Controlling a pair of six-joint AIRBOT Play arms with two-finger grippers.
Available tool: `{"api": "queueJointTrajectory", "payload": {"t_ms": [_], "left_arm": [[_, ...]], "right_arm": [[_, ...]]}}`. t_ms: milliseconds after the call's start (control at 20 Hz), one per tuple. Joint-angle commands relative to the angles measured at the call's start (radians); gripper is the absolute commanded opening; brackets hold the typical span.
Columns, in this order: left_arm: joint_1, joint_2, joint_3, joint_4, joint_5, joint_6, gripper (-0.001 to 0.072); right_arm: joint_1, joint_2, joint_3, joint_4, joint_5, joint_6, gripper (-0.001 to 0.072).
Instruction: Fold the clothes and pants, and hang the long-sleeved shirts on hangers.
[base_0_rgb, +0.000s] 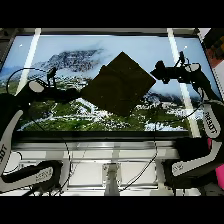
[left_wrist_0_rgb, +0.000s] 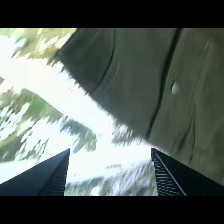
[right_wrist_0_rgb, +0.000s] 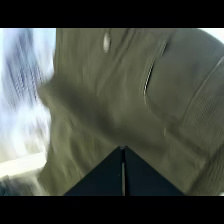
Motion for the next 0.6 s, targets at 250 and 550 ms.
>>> {"api": "queueJointTrajectory", "payload": {"t_ms": [250,550], "left_arm": [[-0.012,-0.201,-0.008,-0.270,0.136,0.105,0.0595],[-0.012,-0.292,-0.008,-0.327,0.285,0.113,0.0594]], "right_arm": [[0.126,0.288,-0.401,0.266,-0.039,-0.263,0.0018],[0.247,0.612,-0.717,0.414,-0.264,-0.285,0.0022]]}}
